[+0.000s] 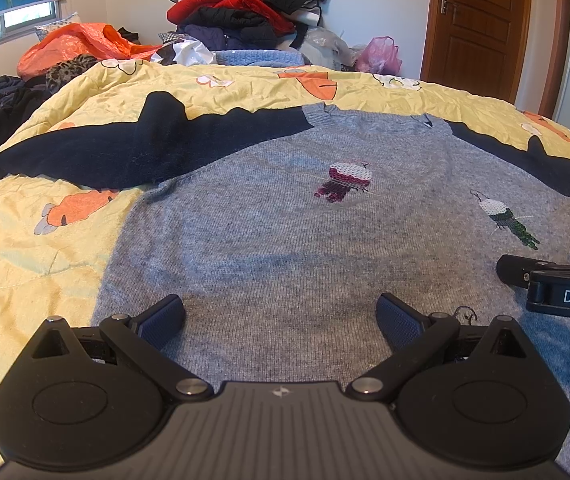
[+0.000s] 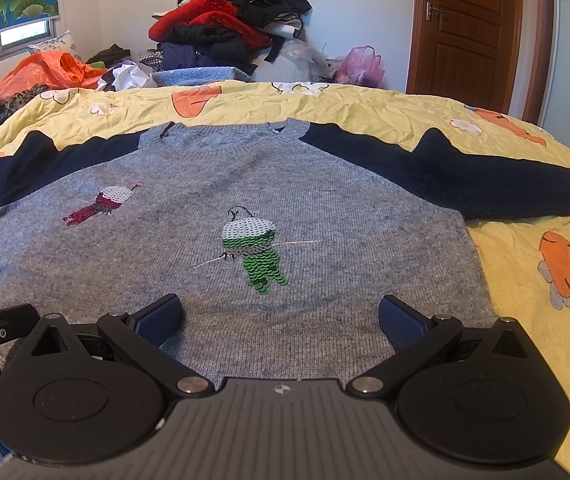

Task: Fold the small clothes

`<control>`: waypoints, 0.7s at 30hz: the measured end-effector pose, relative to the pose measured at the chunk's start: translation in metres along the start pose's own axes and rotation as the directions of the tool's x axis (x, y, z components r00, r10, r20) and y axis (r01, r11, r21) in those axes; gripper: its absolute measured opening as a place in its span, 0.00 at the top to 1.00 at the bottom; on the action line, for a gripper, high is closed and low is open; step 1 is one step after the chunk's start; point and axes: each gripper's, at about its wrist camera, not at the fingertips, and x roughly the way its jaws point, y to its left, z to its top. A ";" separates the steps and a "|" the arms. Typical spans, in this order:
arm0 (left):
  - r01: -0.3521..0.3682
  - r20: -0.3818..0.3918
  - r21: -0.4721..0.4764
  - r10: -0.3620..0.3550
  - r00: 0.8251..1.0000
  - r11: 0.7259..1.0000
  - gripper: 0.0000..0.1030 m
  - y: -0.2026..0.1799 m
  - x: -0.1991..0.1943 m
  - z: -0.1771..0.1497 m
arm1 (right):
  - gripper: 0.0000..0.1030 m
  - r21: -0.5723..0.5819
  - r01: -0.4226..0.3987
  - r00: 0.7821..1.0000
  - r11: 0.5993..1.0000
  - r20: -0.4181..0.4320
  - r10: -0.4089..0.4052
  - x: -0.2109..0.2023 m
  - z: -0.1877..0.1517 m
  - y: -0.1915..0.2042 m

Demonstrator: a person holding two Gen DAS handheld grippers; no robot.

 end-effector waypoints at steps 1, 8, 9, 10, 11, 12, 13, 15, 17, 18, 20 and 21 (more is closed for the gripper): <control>-0.001 0.000 0.000 0.001 1.000 1.000 0.00 -0.001 0.000 0.001 | 0.00 0.000 0.000 1.000 1.000 0.000 0.000 0.000 0.000 0.000; 0.001 0.000 0.000 -0.001 1.000 1.000 0.00 0.000 0.000 0.000 | 0.00 -0.002 0.001 1.000 1.000 -0.001 -0.001 0.000 0.000 0.000; 0.001 0.000 0.000 -0.001 1.000 1.000 0.00 0.000 0.000 0.000 | 0.00 -0.001 0.001 1.000 1.000 -0.001 -0.001 0.000 0.000 0.000; 0.001 0.001 0.000 -0.001 1.000 1.000 0.00 0.000 0.000 0.000 | 0.00 -0.002 0.001 1.000 1.000 -0.001 -0.001 0.000 0.000 0.000; 0.001 0.000 0.000 -0.001 1.000 1.000 0.00 0.001 0.000 0.000 | 0.00 -0.002 0.001 1.000 1.000 -0.001 -0.001 0.000 0.000 0.000; 0.001 0.000 0.000 -0.001 1.000 1.000 0.00 0.001 0.000 0.000 | 0.00 -0.002 0.002 1.000 1.000 -0.002 -0.002 0.000 0.000 0.000; 0.001 0.001 0.000 -0.001 1.000 1.000 0.00 0.000 0.000 0.000 | 0.00 -0.002 0.002 1.000 1.000 -0.002 -0.002 0.000 0.000 0.000; 0.001 0.001 0.000 -0.001 1.000 1.000 0.00 0.001 0.000 0.000 | 0.00 -0.004 0.001 1.000 1.000 -0.002 -0.001 0.001 0.000 0.000; -0.001 0.001 0.000 0.001 1.000 1.000 0.00 0.000 0.000 0.001 | 0.00 -0.005 0.001 1.000 1.000 -0.003 -0.001 0.001 0.000 0.000; 0.000 0.001 0.000 0.000 1.000 1.000 0.00 0.001 0.000 0.000 | 0.00 -0.006 0.002 1.000 1.000 -0.004 -0.002 0.000 0.000 0.001; 0.001 0.001 0.000 -0.001 1.000 1.000 0.00 0.001 0.000 0.000 | 0.00 -0.009 0.003 1.000 1.000 -0.005 -0.003 0.000 0.000 0.001; 0.001 0.001 0.001 -0.001 1.000 1.000 0.00 0.001 0.000 0.000 | 0.00 -0.010 0.003 1.000 1.000 -0.005 -0.003 0.000 0.000 0.001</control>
